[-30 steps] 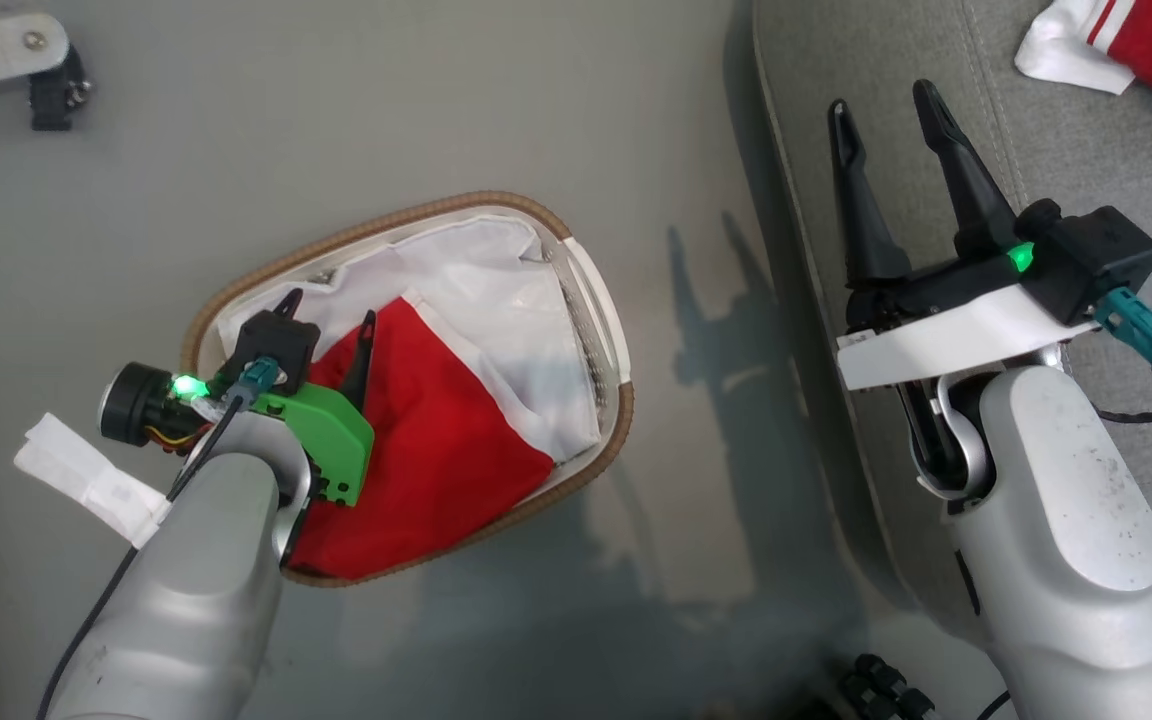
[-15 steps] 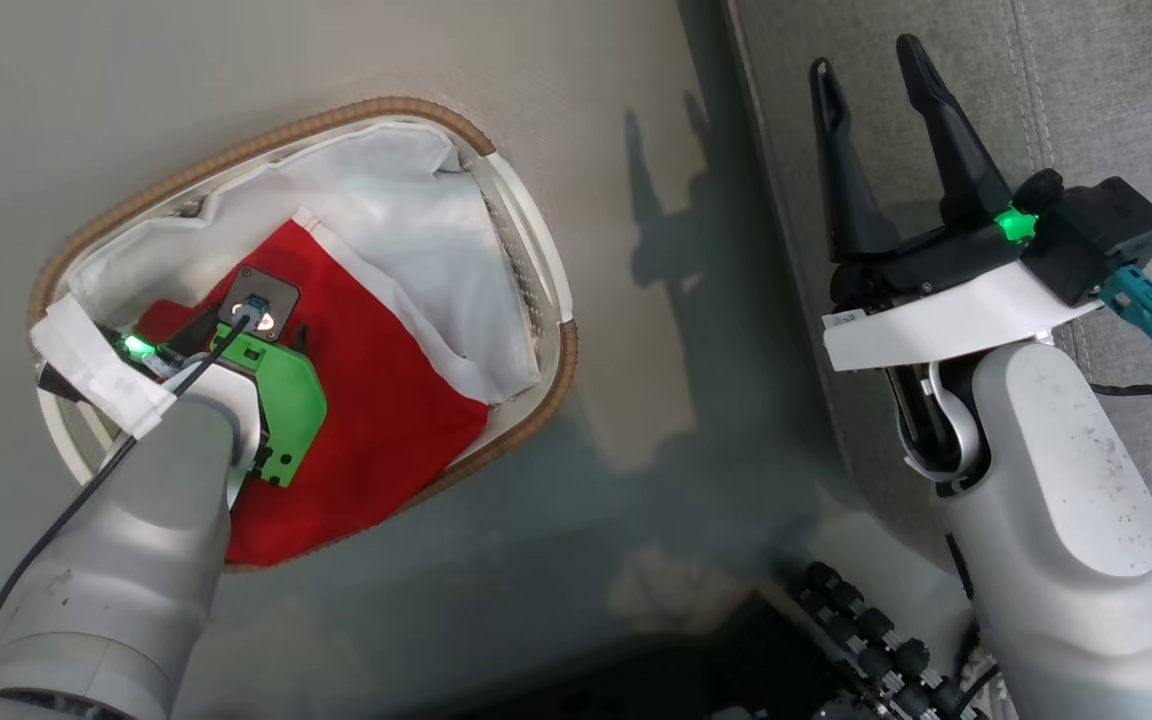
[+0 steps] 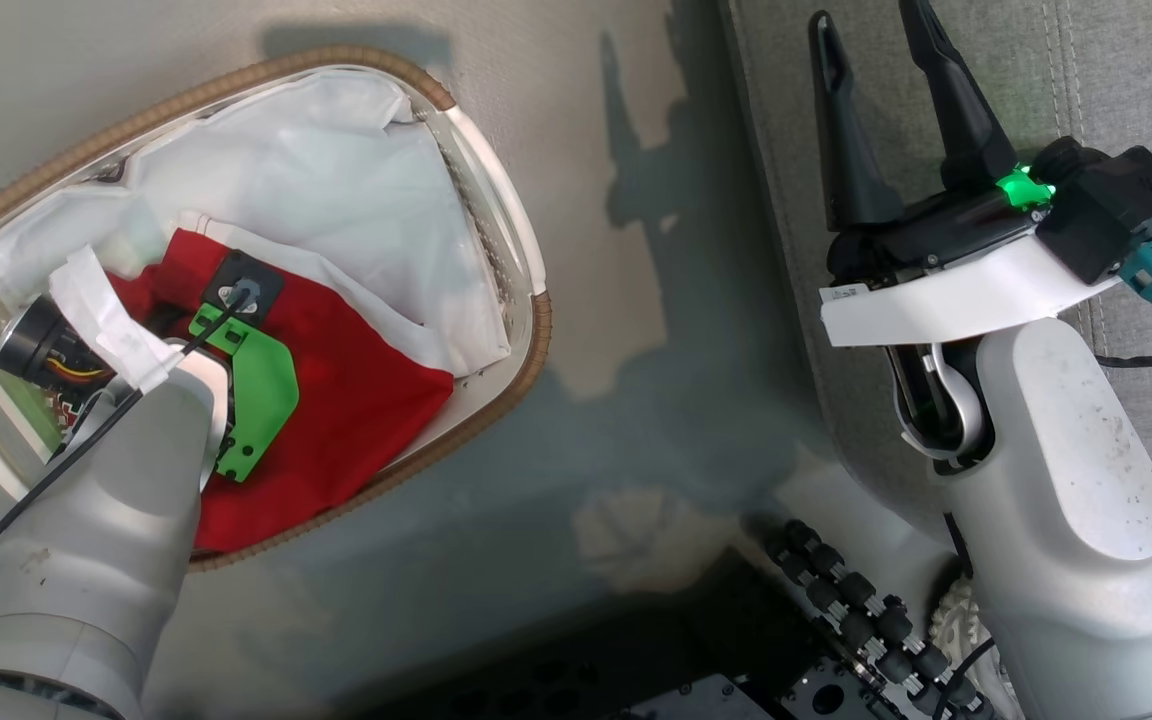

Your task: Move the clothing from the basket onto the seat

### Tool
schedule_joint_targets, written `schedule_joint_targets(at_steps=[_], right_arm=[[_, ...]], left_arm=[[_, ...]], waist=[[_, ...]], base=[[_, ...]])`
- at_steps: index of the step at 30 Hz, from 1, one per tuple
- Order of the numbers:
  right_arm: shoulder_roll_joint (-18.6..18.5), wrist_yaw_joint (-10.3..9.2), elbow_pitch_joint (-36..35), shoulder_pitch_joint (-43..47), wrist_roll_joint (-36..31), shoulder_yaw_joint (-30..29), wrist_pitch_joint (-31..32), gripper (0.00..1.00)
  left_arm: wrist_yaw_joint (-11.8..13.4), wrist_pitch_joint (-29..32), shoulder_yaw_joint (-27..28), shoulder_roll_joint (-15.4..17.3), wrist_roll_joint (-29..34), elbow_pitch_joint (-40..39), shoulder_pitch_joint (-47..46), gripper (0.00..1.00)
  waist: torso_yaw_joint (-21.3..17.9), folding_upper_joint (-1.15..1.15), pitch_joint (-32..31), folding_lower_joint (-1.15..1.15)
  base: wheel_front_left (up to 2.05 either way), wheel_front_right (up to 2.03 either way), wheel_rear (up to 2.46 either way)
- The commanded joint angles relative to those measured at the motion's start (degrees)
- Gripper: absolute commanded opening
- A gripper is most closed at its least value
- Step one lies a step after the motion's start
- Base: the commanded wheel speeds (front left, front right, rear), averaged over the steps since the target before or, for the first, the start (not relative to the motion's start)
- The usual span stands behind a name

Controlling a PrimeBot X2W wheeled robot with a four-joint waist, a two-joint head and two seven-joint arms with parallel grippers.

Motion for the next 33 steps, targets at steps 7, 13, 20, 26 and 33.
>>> schedule_joint_targets(at_steps=[7,13,20,26,33], right_arm=[[-0.2,-0.06,1.3,0.2,0.2,0.3,-0.1,1.00],[-0.2,-0.06,2.9,1.7,-1.0,-0.2,-0.1,1.00],[-0.2,-0.06,5.3,4.8,-3.0,-0.9,-0.1,1.00],[-0.2,-0.06,7.3,7.8,-5.2,-0.9,-0.1,1.00],[-0.2,-0.06,9.6,11.1,-7.1,-1.4,-0.1,1.00]], left_arm=[[-0.3,-2.4,-1.0,0.0,-0.9,0.4,1.1,0.00],[-0.4,-7.5,-0.2,-0.9,-3.7,0.4,3.4,0.00],[-0.4,-14.9,1.0,-3.3,-7.6,0.4,7.4,0.00],[-0.5,-19.8,2.3,-6.1,-11.7,-0.2,10.4,0.00],[-0.4,-21.7,3.5,-8.0,-14.6,-4.3,13.6,0.00]], waist=[[0.1,0.00,-1.9,-0.01],[0.7,0.00,-7.3,-0.01],[2.6,0.00,-15.7,-0.01],[4.9,0.00,-22.7,-0.01],[7.4,0.00,-29.8,-0.01]], base=[[0.00,0.00,0.00],[0.00,0.00,0.00],[0.00,0.00,0.00],[0.00,0.00,0.00],[0.00,0.00,0.00]])
